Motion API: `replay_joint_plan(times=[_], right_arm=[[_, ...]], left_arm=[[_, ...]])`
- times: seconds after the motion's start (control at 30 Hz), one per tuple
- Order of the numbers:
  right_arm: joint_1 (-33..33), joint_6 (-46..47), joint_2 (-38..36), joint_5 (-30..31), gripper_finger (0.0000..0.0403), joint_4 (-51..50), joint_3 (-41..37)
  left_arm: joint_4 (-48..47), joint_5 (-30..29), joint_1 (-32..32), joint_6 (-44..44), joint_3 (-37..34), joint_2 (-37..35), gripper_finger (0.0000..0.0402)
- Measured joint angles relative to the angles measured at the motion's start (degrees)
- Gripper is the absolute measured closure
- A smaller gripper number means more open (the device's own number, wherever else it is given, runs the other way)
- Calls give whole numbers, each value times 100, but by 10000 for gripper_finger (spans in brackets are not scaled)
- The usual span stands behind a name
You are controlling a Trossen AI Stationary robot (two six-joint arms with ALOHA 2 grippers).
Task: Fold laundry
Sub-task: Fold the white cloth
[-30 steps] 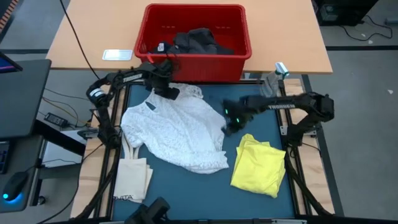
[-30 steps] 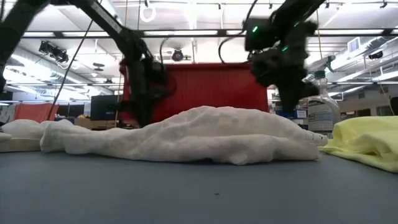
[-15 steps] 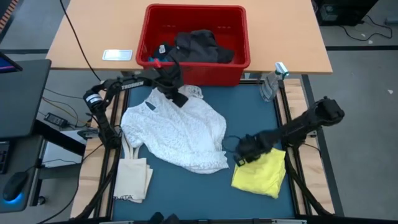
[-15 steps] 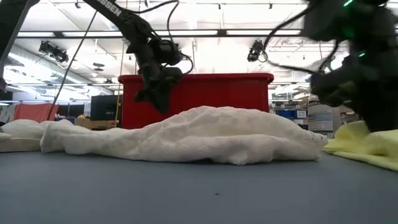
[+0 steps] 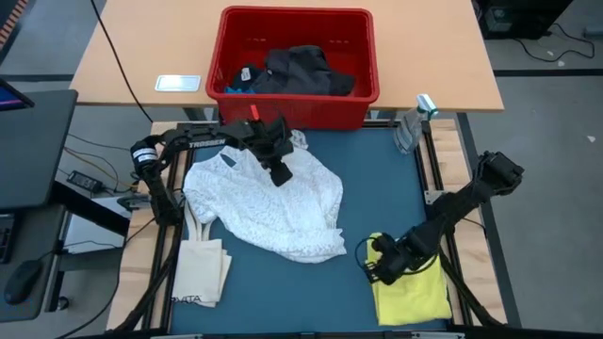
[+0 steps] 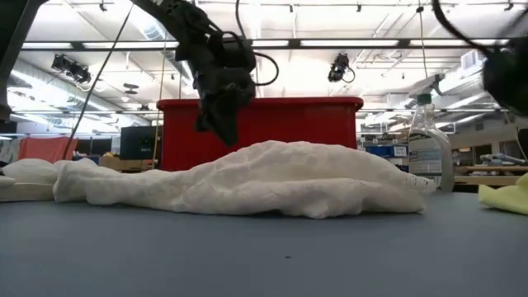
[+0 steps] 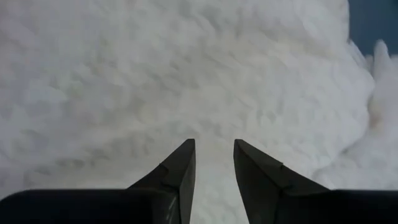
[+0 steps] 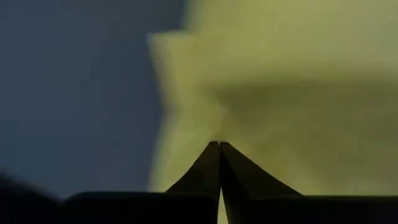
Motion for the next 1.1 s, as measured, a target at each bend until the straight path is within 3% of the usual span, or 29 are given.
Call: replay_joint_plan(times=[0.2, 0.37, 0.47, 0.6, 0.73, 0.9, 1.1], right_arm=[[-572, -714, -26, 1675, 363, 33, 302], [-1695, -1757, -24, 2077, 304, 32, 216], [-2494, -2537, -24, 1893, 254, 272, 106], [-3525, -3666, -24, 1055, 194, 1267, -205], [-4239, -3965, -24, 370, 161, 2024, -558], [-4542, -4348, -24, 32, 175, 2186, -801], [-4606, -4927, -24, 19, 255, 2355, -805]], left_arm=[[-82, 399, -505, 430, -2, 0, 287], [-60, 540, -1056, 666, -2, 2, 287], [56, 544, -1382, 701, -4, 2, 286], [612, 530, -1850, 731, -7, 4, 266], [1478, 511, -2355, 935, -7, 7, 229], [2522, -229, -2923, 1320, -4, 166, 179], [3085, -441, -3155, 717, -7, 940, 151]])
